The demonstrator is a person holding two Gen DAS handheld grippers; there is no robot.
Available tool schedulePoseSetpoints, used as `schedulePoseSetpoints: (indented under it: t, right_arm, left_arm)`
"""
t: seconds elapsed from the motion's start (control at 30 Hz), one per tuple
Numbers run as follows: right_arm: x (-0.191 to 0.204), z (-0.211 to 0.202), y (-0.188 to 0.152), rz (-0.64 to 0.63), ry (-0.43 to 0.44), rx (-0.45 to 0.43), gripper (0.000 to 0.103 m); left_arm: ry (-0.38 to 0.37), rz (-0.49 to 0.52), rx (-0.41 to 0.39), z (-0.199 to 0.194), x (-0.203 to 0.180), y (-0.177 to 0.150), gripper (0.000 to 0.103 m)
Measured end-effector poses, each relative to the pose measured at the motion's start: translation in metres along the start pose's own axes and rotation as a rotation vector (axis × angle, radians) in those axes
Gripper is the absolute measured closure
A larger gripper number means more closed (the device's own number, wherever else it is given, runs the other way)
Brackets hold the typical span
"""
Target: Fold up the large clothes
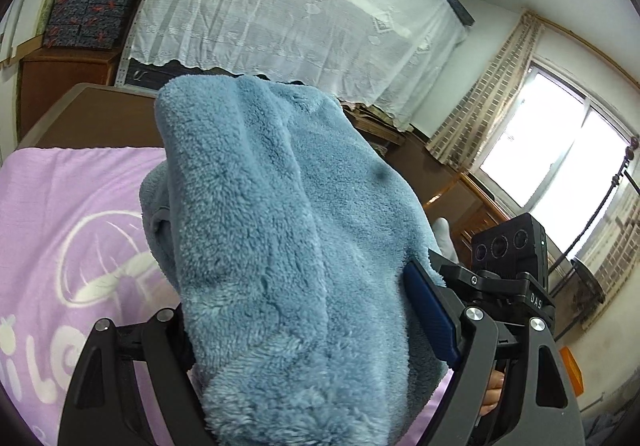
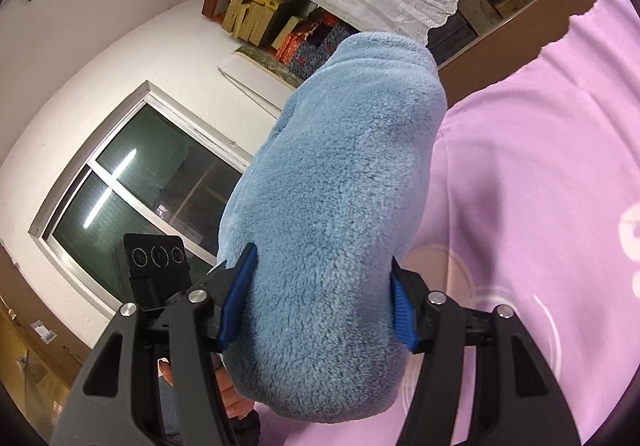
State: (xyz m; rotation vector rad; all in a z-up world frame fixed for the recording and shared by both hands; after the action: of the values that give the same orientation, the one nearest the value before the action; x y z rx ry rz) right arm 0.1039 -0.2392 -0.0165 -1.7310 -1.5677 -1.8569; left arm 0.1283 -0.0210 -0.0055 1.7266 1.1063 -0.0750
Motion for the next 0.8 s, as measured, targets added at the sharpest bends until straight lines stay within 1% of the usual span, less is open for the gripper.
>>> schedulePoseSetpoints:
  t: [0.2, 0.33, 0.6, 0.8]
  right_arm:
    - [0.001, -0.039, -0.013, 0.005, -0.011, -0.042, 0.045]
    - [0.000, -0.073, -0.021, 0.003, -0.030, -0.084, 0.045]
    - [-0.018, -0.151, -0.037, 0.032, -0.107, -0.177, 0.045]
    - [-0.043, -0.214, -0.050, 0.071, -0.187, -0.255, 0.045]
  left_arm:
    - [-0.038, 0.036, 0.017, 0.008, -0.035, -0.012, 0.018]
    - [-0.080, 0.054, 0.034, 0.023, -0.059, -0.021, 0.018]
    - [-0.180, 0.100, 0.120, 0.079, -0.114, -0.036, 0.018]
    - [-0.251, 0.123, 0.211, 0.134, -0.147, -0.046, 0.017]
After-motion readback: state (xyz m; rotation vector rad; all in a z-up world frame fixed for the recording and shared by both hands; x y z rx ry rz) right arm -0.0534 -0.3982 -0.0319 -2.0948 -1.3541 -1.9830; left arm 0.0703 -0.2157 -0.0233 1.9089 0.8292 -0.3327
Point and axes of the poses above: each gripper's, at about its wrist camera, not at the fingertips, and z roughly the way its jaws point, x to its left, y to its top, the point moved 5 cm from there along z, roughly the way its jaws point, and after that the axes turned 1 degree about -z, right-handed, at the moved point
